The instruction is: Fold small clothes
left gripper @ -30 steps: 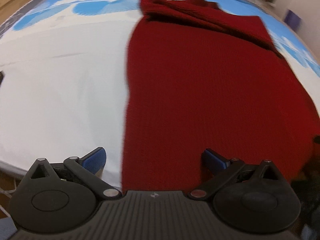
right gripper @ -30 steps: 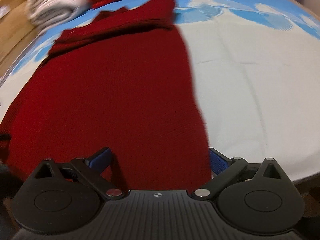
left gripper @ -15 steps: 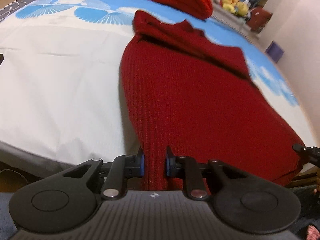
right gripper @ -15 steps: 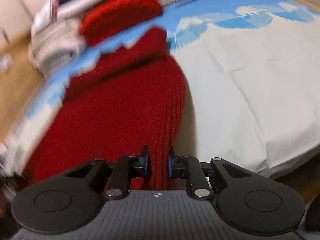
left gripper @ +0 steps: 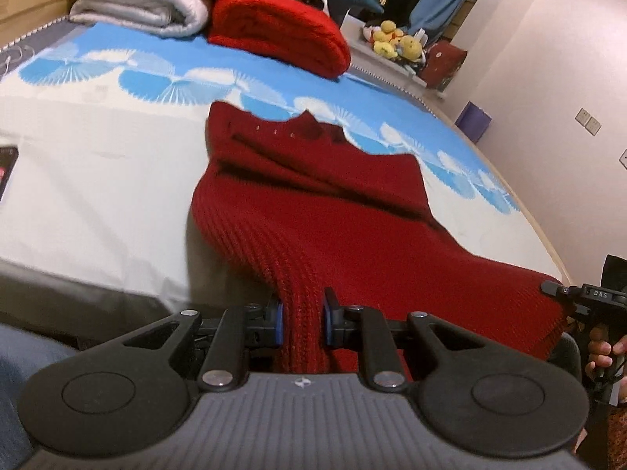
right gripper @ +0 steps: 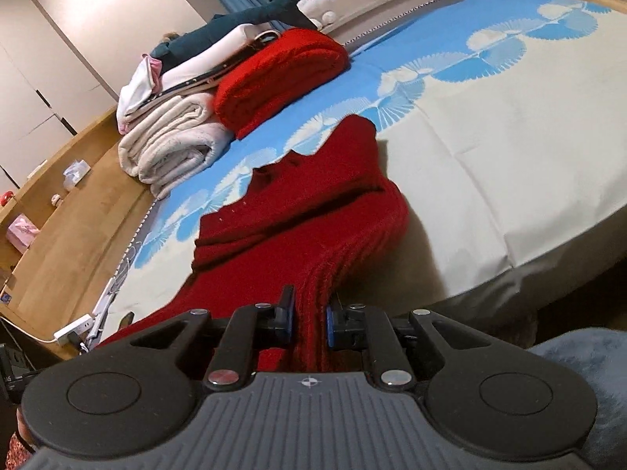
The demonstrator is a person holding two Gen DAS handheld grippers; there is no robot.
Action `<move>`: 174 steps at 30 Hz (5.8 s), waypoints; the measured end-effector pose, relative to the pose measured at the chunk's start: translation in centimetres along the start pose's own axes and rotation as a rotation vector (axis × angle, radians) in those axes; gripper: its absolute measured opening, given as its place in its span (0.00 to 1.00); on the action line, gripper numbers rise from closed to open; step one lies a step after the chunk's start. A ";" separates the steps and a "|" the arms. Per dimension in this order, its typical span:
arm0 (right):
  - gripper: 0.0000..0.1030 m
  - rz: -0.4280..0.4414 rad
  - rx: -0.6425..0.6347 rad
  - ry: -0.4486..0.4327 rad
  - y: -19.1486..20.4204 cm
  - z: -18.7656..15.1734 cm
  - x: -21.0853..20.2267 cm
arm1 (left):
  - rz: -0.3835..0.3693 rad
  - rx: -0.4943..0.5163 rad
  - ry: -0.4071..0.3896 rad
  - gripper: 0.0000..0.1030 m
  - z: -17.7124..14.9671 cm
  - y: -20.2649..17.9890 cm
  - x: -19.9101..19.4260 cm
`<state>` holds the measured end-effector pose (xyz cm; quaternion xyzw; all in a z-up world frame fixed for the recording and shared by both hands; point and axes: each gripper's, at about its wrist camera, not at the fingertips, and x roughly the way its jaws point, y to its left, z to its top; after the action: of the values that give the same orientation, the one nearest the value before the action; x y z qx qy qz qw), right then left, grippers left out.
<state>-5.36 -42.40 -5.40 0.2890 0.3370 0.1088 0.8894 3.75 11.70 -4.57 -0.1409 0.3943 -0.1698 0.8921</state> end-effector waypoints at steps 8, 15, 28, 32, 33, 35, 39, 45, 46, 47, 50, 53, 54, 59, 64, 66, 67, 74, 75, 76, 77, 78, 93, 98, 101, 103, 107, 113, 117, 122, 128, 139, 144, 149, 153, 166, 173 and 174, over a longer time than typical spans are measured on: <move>0.14 0.007 0.037 0.008 1.3 3.8 2.5 | -0.013 -0.031 0.028 0.19 4.2 0.7 1.7; 0.14 -0.019 0.018 0.010 2.3 9.6 7.3 | -0.022 -0.044 0.033 0.19 11.7 1.7 5.9; 0.23 -0.241 0.216 0.047 -2.1 22.8 29.1 | 0.240 -0.287 0.030 0.56 28.7 9.0 26.5; 0.55 -0.213 0.373 0.044 -5.0 22.9 32.2 | 0.320 -0.395 -0.024 0.73 29.4 12.4 27.7; 0.62 -0.172 0.390 0.018 -5.2 22.6 31.7 | 0.311 -0.396 -0.021 0.74 29.2 12.8 27.4; 0.69 -0.123 0.388 -0.052 -5.0 22.2 30.1 | 0.314 -0.372 -0.013 0.76 28.6 12.8 26.6; 0.76 -0.177 0.349 -0.197 -3.6 21.5 26.3 | 0.353 -0.362 -0.012 0.79 26.4 11.4 24.2; 0.79 -0.229 0.272 -0.242 -1.2 17.9 23.7 | 0.315 -0.296 -0.039 0.89 22.7 8.7 23.1; 0.80 -0.245 0.225 -0.235 -0.7 17.5 23.9 | 0.326 -0.233 -0.035 0.89 22.7 8.1 23.6; 0.80 -0.265 0.172 -0.224 -0.5 17.4 24.5 | 0.337 -0.182 -0.039 0.89 22.6 7.7 24.0; 0.80 -0.339 -0.029 -0.196 0.3 16.9 26.7 | 0.347 -0.052 -0.046 0.89 22.8 6.6 25.8; 0.80 -0.401 -0.198 -0.169 0.8 16.8 29.6 | 0.323 0.019 -0.038 0.89 23.6 6.0 27.7; 0.80 -0.410 -0.239 -0.158 0.8 16.9 30.5 | 0.321 0.030 -0.038 0.89 23.8 5.9 28.2; 0.80 -0.458 -0.269 -0.107 0.6 17.4 34.2 | 0.294 -0.013 0.011 0.89 24.4 6.8 31.1; 0.17 -0.453 -0.210 -0.139 1.1 17.9 35.0 | 0.294 -0.095 0.000 0.13 25.2 7.8 31.5; 0.12 -0.474 -0.161 -0.171 1.2 18.6 34.4 | 0.302 -0.151 -0.029 0.12 25.7 8.4 30.5; 0.12 -0.459 -0.113 -0.190 0.9 19.0 33.8 | 0.300 -0.172 -0.043 0.12 25.9 8.6 29.8; 0.12 -0.423 0.132 -0.196 -3.2 19.9 32.8 | 0.348 -0.196 -0.016 0.12 25.6 10.5 30.5; 0.12 -0.439 0.153 -0.172 -4.0 19.5 33.5 | 0.358 -0.198 -0.009 0.12 25.4 10.7 30.9; 0.12 -0.443 0.176 -0.163 -4.4 19.4 33.8 | 0.361 -0.209 -0.004 0.12 25.3 10.9 31.1; 0.12 -0.440 0.191 -0.167 -4.4 19.4 33.8 | 0.363 -0.218 -0.006 0.12 25.3 11.0 31.1; 0.12 -0.433 0.192 -0.178 -4.0 19.6 33.5 | 0.368 -0.216 -0.011 0.12 25.4 10.8 31.0; 0.52 -0.484 0.245 -0.187 -5.2 19.6 33.2 | 0.536 -0.168 -0.067 0.78 25.4 10.2 30.2; 0.52 -0.467 0.071 -0.302 -1.5 20.1 30.6 | 0.467 -0.155 -0.072 0.81 25.9 9.5 28.7; 0.51 -0.461 -0.077 -0.382 1.0 19.7 29.1 | 0.421 -0.082 -0.051 0.82 25.4 8.0 28.5; 0.40 -0.382 -0.143 -0.362 2.0 19.4 28.8 | 0.394 -0.024 -0.028 0.84 24.8 6.9 28.7; 0.31 -0.291 -0.211 -0.179 2.3 18.2 31.5 | 0.426 0.069 0.029 0.88 23.3 6.2 30.6; 0.28 -0.396 -0.112 -0.092 -1.3 17.9 34.9 | 0.478 -0.078 0.084 1.00 23.0 9.9 32.3; 0.21 -0.407 0.072 -0.131 -4.2 19.1 33.7 | 0.575 -0.071 0.041 1.00 23.5 10.5 31.3; 0.26 -0.545 0.018 -0.144 -4.0 18.8 33.7 | 0.576 -0.077 0.036 1.00 23.7 10.6 30.5; 0.33 -0.495 -0.037 -0.226 -1.6 18.5 30.6 | 0.548 -0.044 0.011 1.00 23.2 9.3 28.1; 0.66 -0.227 -0.008 -0.230 5.1 11.0 20.9 | 0.443 -0.049 -0.037 1.00 17.2 4.2 18.2; 0.72 -0.234 -0.062 -0.100 4.8 6.9 19.6 | 0.458 -0.153 -0.005 1.00 13.0 6.5 15.6; 0.73 -0.325 -0.084 -0.065 3.2 6.7 20.3 | 0.404 -0.202 0.027 1.00 11.9 8.1 16.0; 0.65 -0.309 -0.080 -0.077 2.8 6.7 20.5 | 0.320 -0.248 0.006 1.00 12.3 8.4 16.5; 0.29 -0.449 -0.004 0.099 1.1 7.5 23.7 | 0.577 -0.179 0.131 0.99 13.2 9.7 18.0; 0.37 -0.369 -0.021 -0.111 3.4 13.3 22.7 | 0.482 -0.132 -0.043 0.99 21.3 6.6 19.1; 0.37 -0.358 -0.030 -0.122 3.8 14.2 23.7 | 0.493 -0.096 -0.051 0.99 22.7 6.1 20.8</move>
<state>21.81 -36.42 -7.28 0.2171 0.3266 -0.0639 0.9177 35.10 11.21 -5.85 -0.0871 0.4016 0.0755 0.9086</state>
